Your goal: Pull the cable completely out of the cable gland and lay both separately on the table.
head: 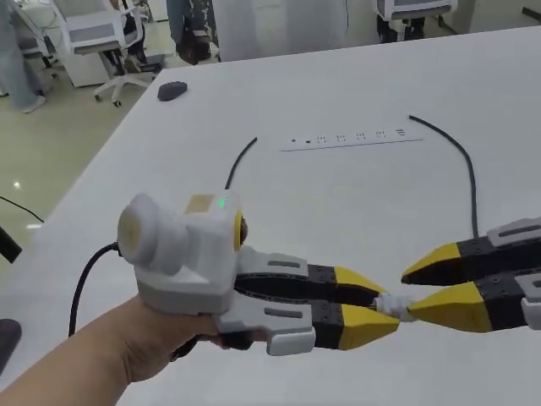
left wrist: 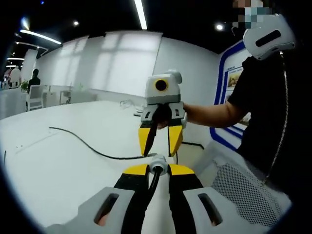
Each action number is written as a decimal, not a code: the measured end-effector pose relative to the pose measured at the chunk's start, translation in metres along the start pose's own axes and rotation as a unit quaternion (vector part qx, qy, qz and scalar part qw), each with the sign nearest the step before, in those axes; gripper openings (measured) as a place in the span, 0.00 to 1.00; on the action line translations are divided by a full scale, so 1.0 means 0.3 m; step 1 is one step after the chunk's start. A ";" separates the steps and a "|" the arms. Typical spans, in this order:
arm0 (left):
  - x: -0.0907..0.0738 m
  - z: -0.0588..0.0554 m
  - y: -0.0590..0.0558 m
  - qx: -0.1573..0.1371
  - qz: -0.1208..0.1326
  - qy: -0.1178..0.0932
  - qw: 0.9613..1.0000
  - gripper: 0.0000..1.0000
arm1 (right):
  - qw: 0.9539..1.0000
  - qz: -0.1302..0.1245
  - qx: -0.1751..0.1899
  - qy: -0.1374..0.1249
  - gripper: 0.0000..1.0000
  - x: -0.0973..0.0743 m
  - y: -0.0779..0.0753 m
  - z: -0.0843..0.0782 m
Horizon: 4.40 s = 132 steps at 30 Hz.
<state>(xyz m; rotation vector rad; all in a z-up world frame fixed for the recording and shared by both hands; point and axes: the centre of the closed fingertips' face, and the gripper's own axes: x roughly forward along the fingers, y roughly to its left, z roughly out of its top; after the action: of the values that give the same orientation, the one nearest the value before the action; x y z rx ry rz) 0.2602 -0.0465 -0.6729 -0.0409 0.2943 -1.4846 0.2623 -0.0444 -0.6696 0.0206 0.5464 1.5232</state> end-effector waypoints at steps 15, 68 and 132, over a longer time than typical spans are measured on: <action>0.011 -0.015 0.026 -0.019 0.016 0.005 1.000 0.14 | 0.989 -0.040 -0.142 0.029 0.07 0.020 -0.006 -0.018; -0.107 -0.094 0.178 -0.034 0.131 0.051 0.990 0.14 | 0.919 -0.355 -0.010 0.173 0.00 -0.456 -0.325 -0.460; -0.124 -0.045 0.182 -0.003 0.139 0.029 0.990 0.14 | 0.920 -0.344 -0.076 0.174 0.00 -0.327 -0.300 -0.296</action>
<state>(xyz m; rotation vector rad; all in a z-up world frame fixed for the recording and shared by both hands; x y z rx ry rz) 0.3084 -0.0028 -0.6910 0.0365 0.3373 -1.2096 0.3201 -0.1718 -0.7470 -0.5246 0.6286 0.8693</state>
